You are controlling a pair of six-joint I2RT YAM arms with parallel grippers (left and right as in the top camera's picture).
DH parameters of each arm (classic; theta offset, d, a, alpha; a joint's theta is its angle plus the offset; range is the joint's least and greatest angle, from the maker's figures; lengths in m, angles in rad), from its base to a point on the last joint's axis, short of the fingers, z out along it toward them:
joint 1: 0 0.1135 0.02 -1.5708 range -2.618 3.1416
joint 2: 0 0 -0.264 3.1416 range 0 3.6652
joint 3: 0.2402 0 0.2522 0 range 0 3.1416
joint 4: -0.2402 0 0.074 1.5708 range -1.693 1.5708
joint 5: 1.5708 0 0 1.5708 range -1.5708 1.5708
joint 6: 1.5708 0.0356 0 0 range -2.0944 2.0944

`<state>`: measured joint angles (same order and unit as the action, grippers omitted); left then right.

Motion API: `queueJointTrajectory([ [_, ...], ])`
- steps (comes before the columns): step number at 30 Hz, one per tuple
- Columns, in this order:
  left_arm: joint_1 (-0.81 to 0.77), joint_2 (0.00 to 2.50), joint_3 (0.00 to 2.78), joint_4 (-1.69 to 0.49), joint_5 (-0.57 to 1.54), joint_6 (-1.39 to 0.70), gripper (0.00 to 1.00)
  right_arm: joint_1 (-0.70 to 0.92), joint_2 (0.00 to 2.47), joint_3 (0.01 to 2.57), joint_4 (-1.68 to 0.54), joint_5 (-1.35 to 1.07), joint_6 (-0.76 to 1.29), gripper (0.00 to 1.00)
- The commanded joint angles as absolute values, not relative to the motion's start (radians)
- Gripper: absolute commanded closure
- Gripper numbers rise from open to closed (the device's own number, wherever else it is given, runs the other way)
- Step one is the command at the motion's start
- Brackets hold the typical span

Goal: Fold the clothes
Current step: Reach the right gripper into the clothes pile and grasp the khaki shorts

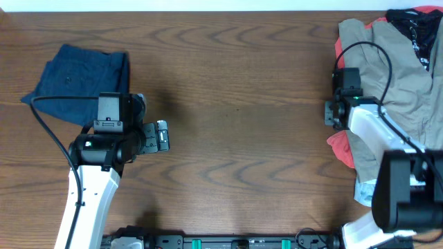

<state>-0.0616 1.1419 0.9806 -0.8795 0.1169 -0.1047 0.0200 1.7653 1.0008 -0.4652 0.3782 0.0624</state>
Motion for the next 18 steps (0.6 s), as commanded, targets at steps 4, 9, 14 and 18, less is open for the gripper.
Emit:
queueJointTrajectory([
  [4,-0.057,1.143,1.001,-0.882,0.123,-0.110,0.02,-0.009,1.827,1.017,-0.436,0.434,0.120,0.77],
  [9,-0.057,1.143,1.001,-0.882,0.123,-0.110,0.02,-0.015,1.787,1.018,-0.442,0.494,0.168,0.99],
  [14,-0.057,1.143,1.001,-0.882,0.123,-0.110,0.02,-0.015,1.685,1.029,-0.449,0.494,0.167,0.99],
  [18,-0.057,1.143,1.001,-0.882,0.123,-0.110,0.02,-0.014,1.578,1.034,-0.475,0.417,0.136,0.99],
])
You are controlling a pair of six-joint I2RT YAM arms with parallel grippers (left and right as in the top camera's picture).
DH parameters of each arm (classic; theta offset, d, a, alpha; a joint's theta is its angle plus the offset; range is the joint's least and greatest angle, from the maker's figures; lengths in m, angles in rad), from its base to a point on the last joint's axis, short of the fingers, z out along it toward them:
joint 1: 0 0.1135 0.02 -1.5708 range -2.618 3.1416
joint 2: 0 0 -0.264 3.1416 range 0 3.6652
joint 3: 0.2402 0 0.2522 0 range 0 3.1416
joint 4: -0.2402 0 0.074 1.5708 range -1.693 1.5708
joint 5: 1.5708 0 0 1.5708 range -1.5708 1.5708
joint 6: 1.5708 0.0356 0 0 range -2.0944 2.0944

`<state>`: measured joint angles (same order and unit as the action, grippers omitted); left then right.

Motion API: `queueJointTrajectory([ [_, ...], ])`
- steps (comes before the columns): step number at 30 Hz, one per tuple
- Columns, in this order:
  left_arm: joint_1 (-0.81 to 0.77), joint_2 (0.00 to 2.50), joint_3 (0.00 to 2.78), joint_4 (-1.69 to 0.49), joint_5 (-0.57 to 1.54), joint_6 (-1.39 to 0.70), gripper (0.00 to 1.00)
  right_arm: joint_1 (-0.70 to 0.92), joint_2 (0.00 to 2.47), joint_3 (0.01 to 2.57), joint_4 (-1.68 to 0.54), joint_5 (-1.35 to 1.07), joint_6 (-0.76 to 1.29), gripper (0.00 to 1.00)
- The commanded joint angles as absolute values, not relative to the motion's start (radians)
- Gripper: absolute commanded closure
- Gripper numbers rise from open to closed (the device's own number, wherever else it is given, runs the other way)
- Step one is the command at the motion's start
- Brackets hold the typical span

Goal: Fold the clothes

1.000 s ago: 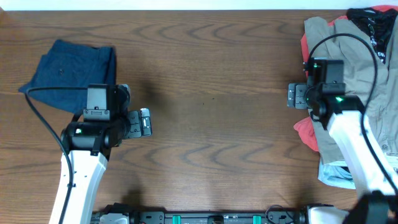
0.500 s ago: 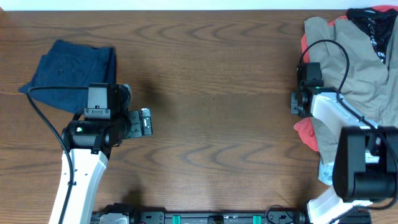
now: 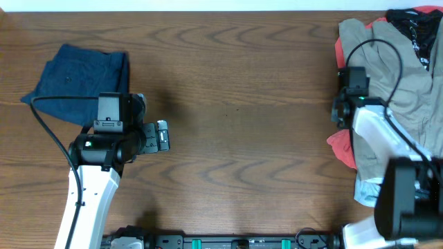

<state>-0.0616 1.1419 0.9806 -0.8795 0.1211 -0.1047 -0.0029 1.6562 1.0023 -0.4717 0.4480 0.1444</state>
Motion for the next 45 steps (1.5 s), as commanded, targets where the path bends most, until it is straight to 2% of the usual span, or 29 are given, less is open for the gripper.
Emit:
queueJointTrajectory([
  [1,-0.057,1.143,1.001,-0.882,0.123,-0.110,0.02,-0.013,1.551,1.034,-0.481,0.362,0.108,0.99],
  [6,-0.057,1.143,1.001,-0.882,0.123,-0.110,0.02,0.005,1.441,1.034,-0.538,0.020,0.109,0.99],
  [12,-0.057,1.143,1.001,-0.881,0.123,-0.110,0.02,0.134,1.392,1.034,-0.500,-0.399,0.314,0.99],
  [19,-0.057,1.143,1.001,-0.876,0.123,-0.110,0.02,0.375,1.441,1.034,-0.352,-0.409,0.426,0.98],
  [20,-0.057,1.143,1.001,-0.876,0.123,-0.110,0.02,0.401,1.449,1.034,-0.342,-0.397,0.424,0.93],
  [21,-0.057,1.143,1.001,-0.875,0.124,-0.110,0.02,0.426,1.458,1.034,-0.340,-0.367,0.411,0.83],
  [22,-0.057,1.143,1.001,-0.874,0.124,-0.110,0.02,0.445,1.462,1.034,-0.347,-0.325,0.393,0.66],
  [24,-0.057,1.143,1.001,-0.874,0.130,-0.110,0.02,0.459,1.465,1.034,-0.376,-0.206,0.376,0.12],
  [25,-0.057,1.143,1.001,-0.875,0.152,-0.110,0.02,0.458,1.465,1.034,-0.393,-0.140,0.373,0.01],
  [29,-0.057,1.144,1.000,-0.873,0.331,-0.110,0.02,0.395,1.440,1.034,-0.506,0.125,0.330,0.01],
  [32,-0.059,1.153,0.990,-0.873,0.456,-0.110,0.02,0.318,1.402,1.034,-0.600,0.200,0.293,0.01],
  [39,-0.157,1.241,0.952,-0.874,0.551,-0.186,0.02,0.126,1.318,1.034,-0.747,0.167,0.290,0.01],
  [45,-0.327,1.397,0.952,-0.820,0.551,-0.326,0.02,0.037,1.300,1.034,-0.810,0.168,0.290,0.01],
])
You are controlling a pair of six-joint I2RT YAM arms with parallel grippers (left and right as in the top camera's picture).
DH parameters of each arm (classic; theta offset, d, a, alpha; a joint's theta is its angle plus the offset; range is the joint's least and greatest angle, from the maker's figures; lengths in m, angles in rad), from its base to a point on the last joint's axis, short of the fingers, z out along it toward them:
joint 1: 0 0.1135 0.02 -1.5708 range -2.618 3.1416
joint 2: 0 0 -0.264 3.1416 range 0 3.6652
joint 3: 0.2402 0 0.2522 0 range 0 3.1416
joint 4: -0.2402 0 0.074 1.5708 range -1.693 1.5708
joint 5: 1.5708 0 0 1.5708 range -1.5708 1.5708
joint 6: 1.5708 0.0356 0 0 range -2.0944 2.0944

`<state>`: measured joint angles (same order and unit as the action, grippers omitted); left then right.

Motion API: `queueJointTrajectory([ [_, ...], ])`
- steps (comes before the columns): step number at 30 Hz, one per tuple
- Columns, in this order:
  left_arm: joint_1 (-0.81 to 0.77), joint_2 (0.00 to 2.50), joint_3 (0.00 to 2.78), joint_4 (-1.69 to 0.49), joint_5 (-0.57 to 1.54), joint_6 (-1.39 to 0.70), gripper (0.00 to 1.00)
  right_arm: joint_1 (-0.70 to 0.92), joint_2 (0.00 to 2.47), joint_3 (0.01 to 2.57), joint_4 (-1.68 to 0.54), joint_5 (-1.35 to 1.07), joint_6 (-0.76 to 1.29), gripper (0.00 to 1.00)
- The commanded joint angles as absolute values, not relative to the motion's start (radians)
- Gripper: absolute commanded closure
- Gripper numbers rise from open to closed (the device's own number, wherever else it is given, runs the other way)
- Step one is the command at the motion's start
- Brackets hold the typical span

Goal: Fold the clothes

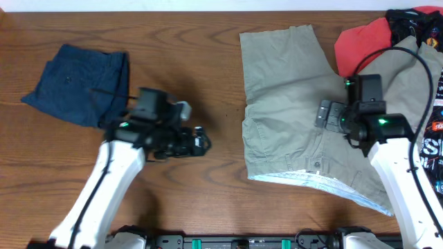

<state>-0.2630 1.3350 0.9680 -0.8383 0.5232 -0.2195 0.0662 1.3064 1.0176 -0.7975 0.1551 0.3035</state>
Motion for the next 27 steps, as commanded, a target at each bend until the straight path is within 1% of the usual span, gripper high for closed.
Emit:
queueJointTrajectory([
  [1,-0.353,1.424,0.952,-0.803,0.551,-0.363,0.02,0.030,1.300,1.034,-0.818,0.168,0.290,0.01],
  [5,-0.477,1.552,0.952,-0.694,0.561,-0.526,0.02,0.011,1.300,1.034,-0.843,0.168,0.290,0.01],
  [12,-0.638,1.715,0.952,-0.471,0.595,-0.674,0.02,0.011,1.300,1.034,-0.860,0.168,0.290,0.01],
  [18,-0.739,1.848,0.952,-0.335,0.591,-0.783,0.02,0.011,1.300,1.034,-0.876,0.168,0.290,0.01],
  [20,-0.760,1.884,0.952,-0.299,0.591,-0.792,0.31,0.011,1.300,1.034,-0.883,0.168,0.290,0.01],
  [21,-0.765,1.893,0.952,-0.288,0.591,-0.791,0.64,0.011,1.300,1.034,-0.886,0.168,0.290,0.01],
  [22,-0.764,1.897,0.952,-0.286,0.591,-0.788,0.94,0.011,1.300,1.034,-0.889,0.170,0.290,0.01],
  [24,-0.751,1.890,0.952,-0.292,0.591,-0.748,0.94,0.011,1.300,1.034,-0.894,0.182,0.290,0.01],
  [27,-0.685,1.849,0.956,-0.405,0.567,-0.669,0.94,0.011,1.300,1.034,-0.906,0.218,0.290,0.00],
])
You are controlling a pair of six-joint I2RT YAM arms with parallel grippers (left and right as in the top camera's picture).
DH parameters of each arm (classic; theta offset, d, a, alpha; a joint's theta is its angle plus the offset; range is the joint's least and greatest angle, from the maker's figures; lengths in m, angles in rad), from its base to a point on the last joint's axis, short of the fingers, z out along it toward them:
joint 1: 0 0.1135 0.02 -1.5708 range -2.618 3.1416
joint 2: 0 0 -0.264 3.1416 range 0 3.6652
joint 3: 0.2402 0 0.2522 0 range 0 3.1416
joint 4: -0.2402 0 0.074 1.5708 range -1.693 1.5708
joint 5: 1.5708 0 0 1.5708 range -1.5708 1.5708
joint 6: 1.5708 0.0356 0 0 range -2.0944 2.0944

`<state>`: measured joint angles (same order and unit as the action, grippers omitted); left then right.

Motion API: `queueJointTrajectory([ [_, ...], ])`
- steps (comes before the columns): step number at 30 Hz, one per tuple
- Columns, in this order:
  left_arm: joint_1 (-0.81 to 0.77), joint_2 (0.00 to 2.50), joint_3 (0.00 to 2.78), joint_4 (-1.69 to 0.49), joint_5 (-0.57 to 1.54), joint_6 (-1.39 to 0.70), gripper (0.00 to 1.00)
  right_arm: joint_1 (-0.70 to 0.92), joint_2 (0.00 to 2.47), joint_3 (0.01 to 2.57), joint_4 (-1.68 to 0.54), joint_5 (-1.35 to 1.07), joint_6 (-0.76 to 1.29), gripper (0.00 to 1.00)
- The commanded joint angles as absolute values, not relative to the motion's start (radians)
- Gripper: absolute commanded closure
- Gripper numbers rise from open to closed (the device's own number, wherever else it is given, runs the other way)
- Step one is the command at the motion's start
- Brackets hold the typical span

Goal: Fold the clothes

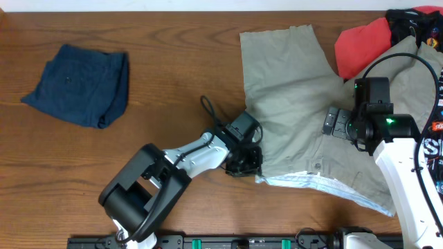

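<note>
Khaki shorts (pixel 291 104) lie spread on the table right of centre, waistband toward the near edge with a pale lining showing (pixel 325 185). My left gripper (pixel 249 162) reaches across to the shorts' near left corner; its fingers are hidden under the wrist, so its state cannot be read. My right gripper (pixel 333 123) sits over the right side of the shorts, its fingers pointing left, apparently open. A folded dark blue garment (pixel 79 84) rests at the far left.
A pile of clothes fills the far right: a red garment (pixel 363 45), a black printed one (pixel 415 21) and more khaki cloth (pixel 415 69). Bare wood table (pixel 173 55) lies between the blue garment and the shorts.
My left arm has reached right from mid-table to the shorts' near left corner. The shorts' left edge there has shifted slightly. My right gripper moved a little right.
At first the khaki shorts lay bunched in the pile at the right, my right gripper at them and my left arm idle by the blue garment. Later the shorts lay spread at centre right. Now my left gripper is at their near left corner.
</note>
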<state>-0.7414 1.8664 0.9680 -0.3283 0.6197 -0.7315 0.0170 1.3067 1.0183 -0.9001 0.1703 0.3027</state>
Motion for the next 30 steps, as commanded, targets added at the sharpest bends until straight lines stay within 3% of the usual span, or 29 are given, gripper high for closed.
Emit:
queueJointTrajectory([
  [1,-0.645,1.823,0.961,-0.474,0.528,-0.633,0.94,0.011,1.300,1.034,-0.910,0.227,0.290,0.01],
  [6,-0.355,1.670,1.076,-0.776,0.241,-0.433,0.94,0.006,1.300,1.034,-0.916,0.224,0.291,0.01],
  [10,-0.089,1.602,1.289,-0.853,0.168,-0.351,0.94,0.006,1.300,1.034,-0.911,0.174,0.290,0.01],
  [11,-0.039,1.599,1.332,-0.857,0.174,-0.352,0.85,0.007,1.300,1.034,-0.910,0.162,0.291,0.01],
  [13,0.054,1.599,1.402,-0.874,0.214,-0.352,0.23,0.007,1.300,1.034,-0.909,0.131,0.290,0.01],
  [14,0.076,1.599,1.409,-0.878,0.239,-0.352,0.08,0.007,1.300,1.034,-0.909,0.123,0.290,0.01],
  [15,0.102,1.598,1.411,-0.895,0.275,-0.352,0.02,0.007,1.300,1.034,-0.910,0.116,0.290,0.01],
  [24,0.052,1.607,1.344,-1.306,0.332,-0.352,0.02,0.007,1.300,1.034,-0.973,0.099,0.292,0.01],
  [30,-0.095,1.598,1.183,-1.336,0.374,-0.430,0.02,0.006,1.300,1.034,-0.989,0.100,0.307,0.01],
])
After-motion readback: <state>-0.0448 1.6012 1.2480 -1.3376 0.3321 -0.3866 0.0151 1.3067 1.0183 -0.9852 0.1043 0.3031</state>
